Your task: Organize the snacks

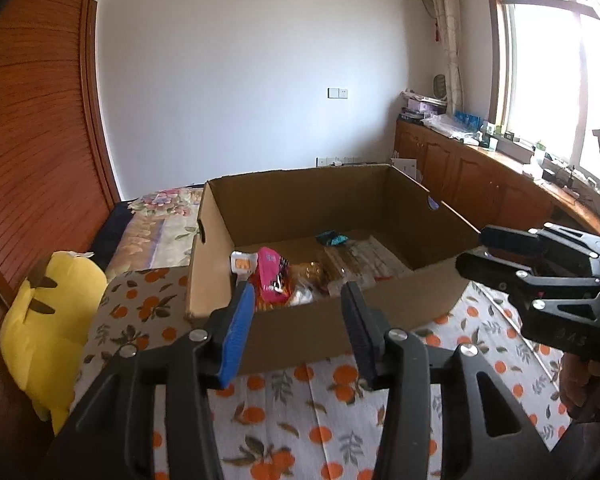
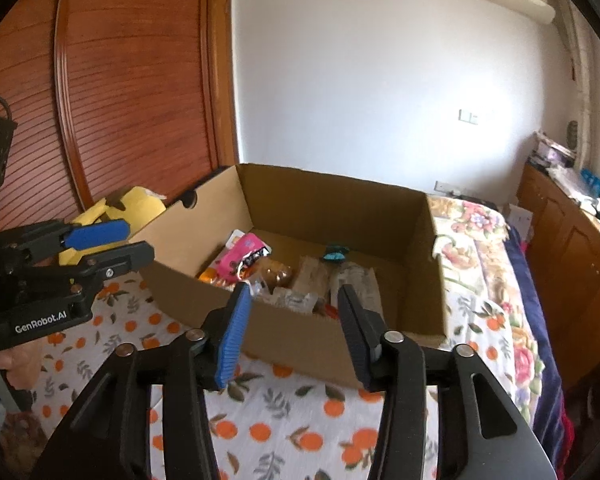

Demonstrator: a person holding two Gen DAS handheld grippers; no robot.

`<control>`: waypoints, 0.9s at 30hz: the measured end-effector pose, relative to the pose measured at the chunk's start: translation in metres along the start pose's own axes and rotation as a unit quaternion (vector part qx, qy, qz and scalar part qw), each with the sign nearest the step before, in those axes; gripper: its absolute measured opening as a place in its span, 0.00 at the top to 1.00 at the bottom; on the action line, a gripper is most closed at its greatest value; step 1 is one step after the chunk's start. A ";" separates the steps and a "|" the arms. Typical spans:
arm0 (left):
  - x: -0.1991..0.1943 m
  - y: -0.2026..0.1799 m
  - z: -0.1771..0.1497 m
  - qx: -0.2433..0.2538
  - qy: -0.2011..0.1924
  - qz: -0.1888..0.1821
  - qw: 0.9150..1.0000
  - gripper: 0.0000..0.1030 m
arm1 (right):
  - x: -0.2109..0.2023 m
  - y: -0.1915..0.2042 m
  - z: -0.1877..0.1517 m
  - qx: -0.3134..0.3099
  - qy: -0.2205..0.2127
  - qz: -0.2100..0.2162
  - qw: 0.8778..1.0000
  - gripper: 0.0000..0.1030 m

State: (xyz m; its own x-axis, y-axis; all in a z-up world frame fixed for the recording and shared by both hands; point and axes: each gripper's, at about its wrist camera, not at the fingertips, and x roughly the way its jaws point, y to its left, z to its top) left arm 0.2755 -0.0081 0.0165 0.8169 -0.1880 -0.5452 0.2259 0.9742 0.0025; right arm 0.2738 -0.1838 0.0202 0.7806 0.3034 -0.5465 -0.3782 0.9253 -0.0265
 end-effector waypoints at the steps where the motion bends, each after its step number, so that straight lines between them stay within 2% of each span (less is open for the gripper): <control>1: -0.004 -0.001 -0.003 0.001 -0.002 0.004 1.000 0.53 | -0.005 0.001 -0.004 0.003 -0.001 -0.005 1.000 0.45; 5: -0.016 -0.005 -0.013 0.004 -0.008 0.020 1.000 0.51 | -0.017 0.003 -0.015 0.013 -0.005 -0.021 1.000 0.31; 9: -0.027 -0.007 -0.023 0.008 -0.015 0.037 0.999 0.33 | -0.026 0.002 -0.024 0.023 -0.009 -0.036 0.999 0.15; 14: -0.041 -0.007 -0.034 0.000 -0.019 0.051 0.999 0.27 | -0.039 0.003 -0.033 0.029 -0.014 -0.049 0.998 0.08; 16: -0.045 -0.007 -0.039 -0.002 -0.016 0.056 0.998 0.23 | -0.043 0.004 -0.035 0.033 -0.016 -0.050 0.998 0.00; 17: -0.046 -0.007 -0.041 -0.002 -0.014 0.056 0.998 0.20 | -0.045 0.004 -0.037 0.034 -0.016 -0.052 0.998 0.00; 19: -0.052 -0.008 -0.046 -0.006 -0.016 0.053 0.998 0.03 | -0.048 0.006 -0.040 0.032 -0.013 -0.055 0.998 0.00; 21: -0.056 -0.009 -0.049 -0.007 -0.019 0.051 0.998 0.00 | -0.053 0.008 -0.043 0.031 -0.012 -0.062 0.998 0.00; 25: -0.067 -0.012 -0.055 -0.002 -0.029 0.067 0.997 0.00 | -0.062 0.011 -0.049 0.034 -0.013 -0.071 0.997 0.00; 27: -0.072 -0.013 -0.058 -0.007 -0.029 0.062 0.998 0.00 | -0.069 0.012 -0.051 0.040 -0.017 -0.077 0.996 0.00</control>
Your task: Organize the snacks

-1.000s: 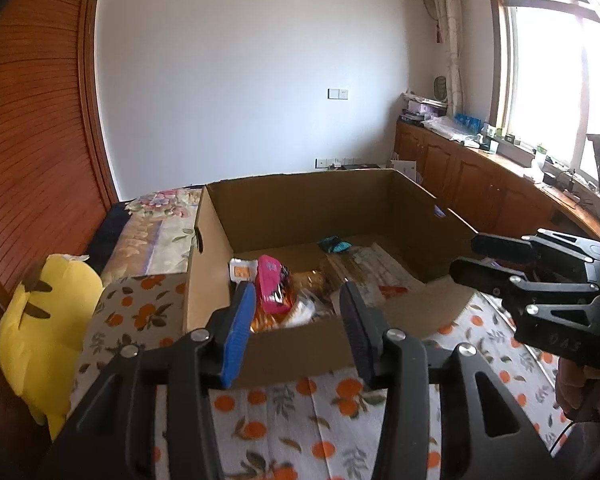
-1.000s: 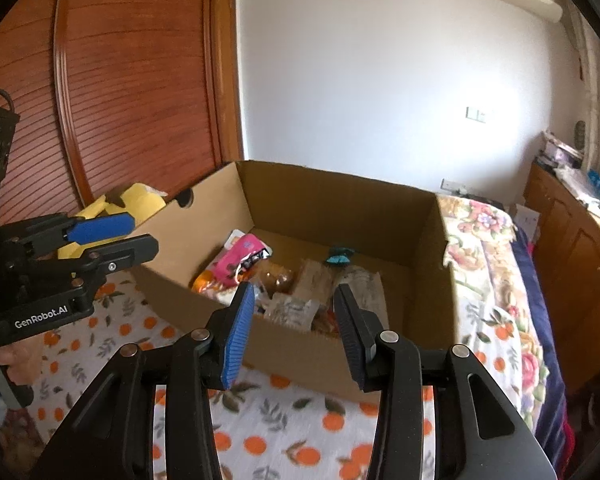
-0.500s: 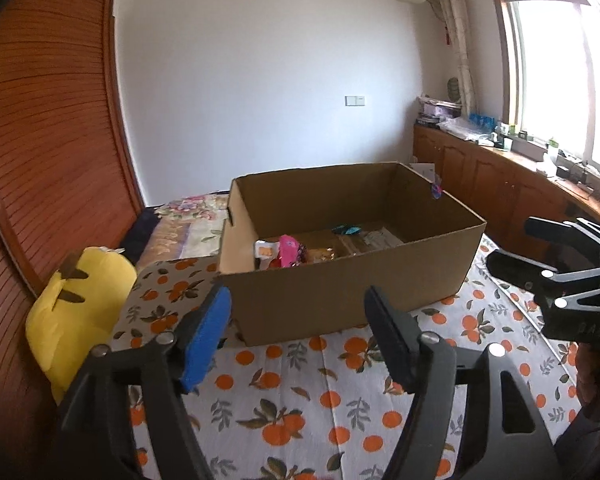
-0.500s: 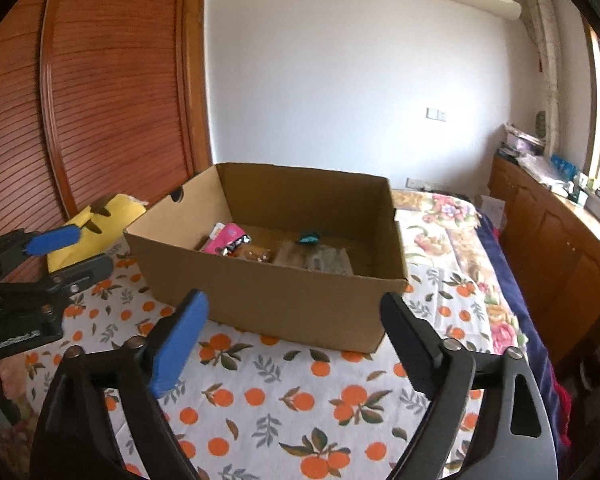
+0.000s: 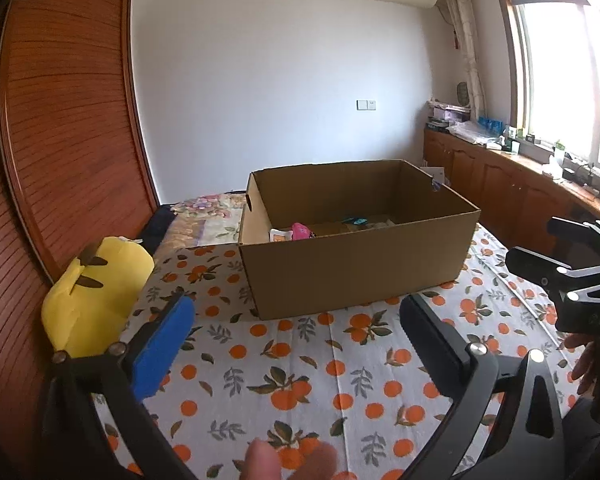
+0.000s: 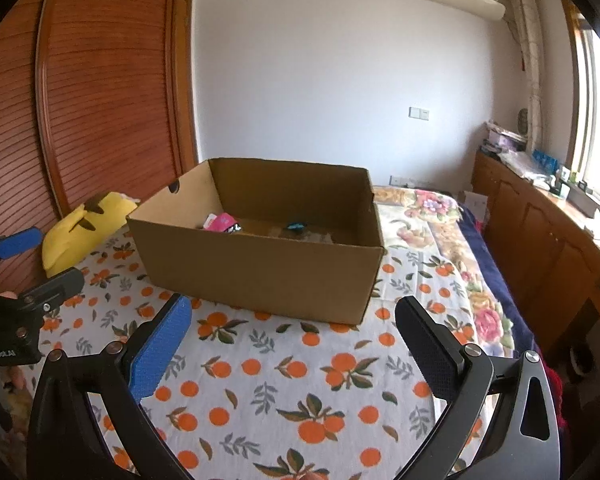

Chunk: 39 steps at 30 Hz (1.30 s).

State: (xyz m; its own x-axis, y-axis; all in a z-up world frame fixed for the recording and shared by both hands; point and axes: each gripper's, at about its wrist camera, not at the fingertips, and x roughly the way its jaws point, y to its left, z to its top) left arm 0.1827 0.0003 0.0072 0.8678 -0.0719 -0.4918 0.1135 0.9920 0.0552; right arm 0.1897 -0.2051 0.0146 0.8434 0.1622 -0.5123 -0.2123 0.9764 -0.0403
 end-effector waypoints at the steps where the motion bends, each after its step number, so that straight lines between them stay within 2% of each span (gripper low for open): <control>1: -0.003 0.000 -0.001 -0.002 0.001 -0.003 1.000 0.00 | -0.004 0.000 -0.001 0.002 -0.003 0.000 1.000 0.00; 14: -0.047 0.001 -0.015 -0.014 0.002 0.009 1.000 0.00 | -0.055 0.004 -0.012 0.020 -0.021 -0.014 0.999 0.00; 20: -0.078 -0.002 -0.024 -0.007 -0.021 0.021 1.000 0.00 | -0.080 0.001 -0.019 0.032 -0.028 -0.026 0.999 0.00; 33: -0.121 -0.001 -0.033 -0.020 -0.031 0.026 0.999 0.00 | -0.121 0.001 -0.033 0.042 -0.040 -0.048 0.997 0.00; 39: -0.137 -0.002 -0.042 -0.016 -0.050 0.037 0.998 0.00 | -0.141 0.004 -0.047 0.044 -0.059 -0.059 0.996 0.00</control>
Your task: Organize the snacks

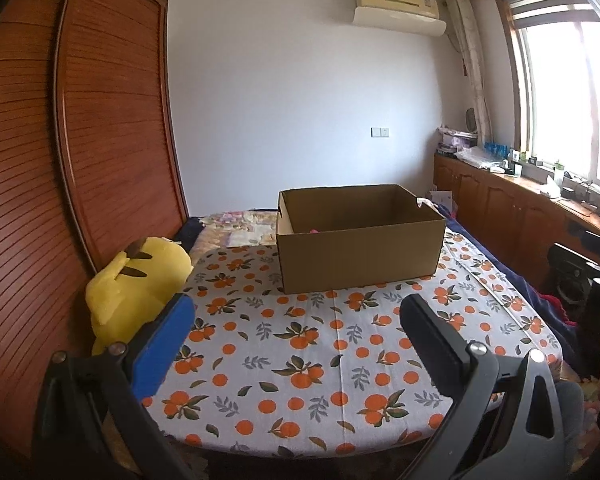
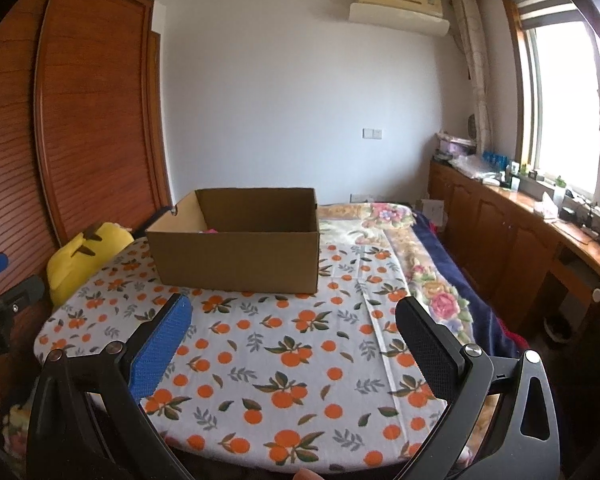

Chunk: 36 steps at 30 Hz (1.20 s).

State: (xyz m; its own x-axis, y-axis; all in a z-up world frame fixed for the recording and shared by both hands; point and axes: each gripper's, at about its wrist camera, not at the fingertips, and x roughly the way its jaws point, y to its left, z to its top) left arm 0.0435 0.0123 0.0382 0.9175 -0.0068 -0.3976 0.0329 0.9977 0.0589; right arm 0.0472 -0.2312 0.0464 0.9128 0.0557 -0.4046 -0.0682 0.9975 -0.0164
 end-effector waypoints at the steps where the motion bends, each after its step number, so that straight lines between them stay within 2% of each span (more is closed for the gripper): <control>1: -0.001 0.000 -0.001 -0.001 -0.001 0.000 1.000 0.00 | -0.001 0.000 -0.002 0.001 -0.002 -0.001 1.000 0.00; 10: 0.000 -0.001 -0.008 -0.002 0.003 0.001 1.000 0.00 | -0.009 0.000 -0.013 0.006 -0.005 0.000 1.000 0.00; 36: -0.005 -0.002 -0.008 -0.002 -0.004 0.003 1.000 0.00 | -0.011 0.000 -0.014 0.006 -0.008 -0.005 1.000 0.00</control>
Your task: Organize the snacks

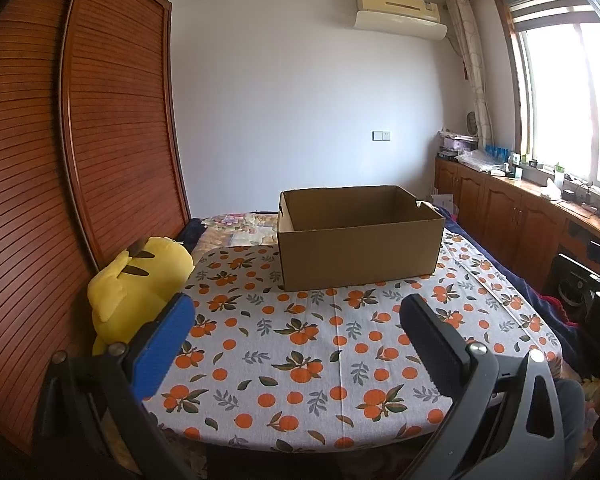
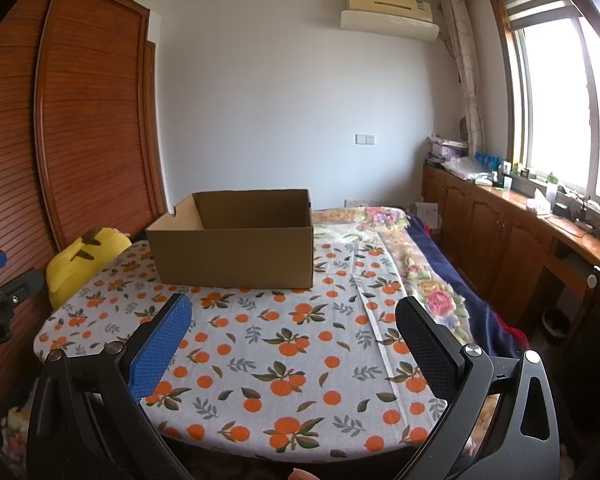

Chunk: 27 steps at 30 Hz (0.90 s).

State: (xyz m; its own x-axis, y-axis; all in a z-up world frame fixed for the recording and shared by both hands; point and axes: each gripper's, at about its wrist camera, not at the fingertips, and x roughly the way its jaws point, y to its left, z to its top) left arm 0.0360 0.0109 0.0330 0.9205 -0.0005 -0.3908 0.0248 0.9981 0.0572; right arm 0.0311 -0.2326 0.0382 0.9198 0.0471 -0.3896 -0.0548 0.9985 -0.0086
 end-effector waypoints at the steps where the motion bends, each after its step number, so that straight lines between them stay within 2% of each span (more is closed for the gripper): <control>1: -0.001 0.000 0.000 0.000 0.000 0.000 1.000 0.00 | 0.000 0.000 0.000 0.001 0.000 0.000 1.000 0.00; 27: -0.004 0.000 0.004 0.001 -0.007 0.003 1.000 0.00 | -0.001 0.001 -0.001 0.001 0.000 -0.002 1.000 0.00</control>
State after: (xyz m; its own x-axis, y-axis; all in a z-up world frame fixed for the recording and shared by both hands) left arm 0.0336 0.0106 0.0387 0.9259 0.0044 -0.3777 0.0200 0.9980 0.0606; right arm 0.0301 -0.2318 0.0377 0.9201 0.0440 -0.3893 -0.0510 0.9987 -0.0077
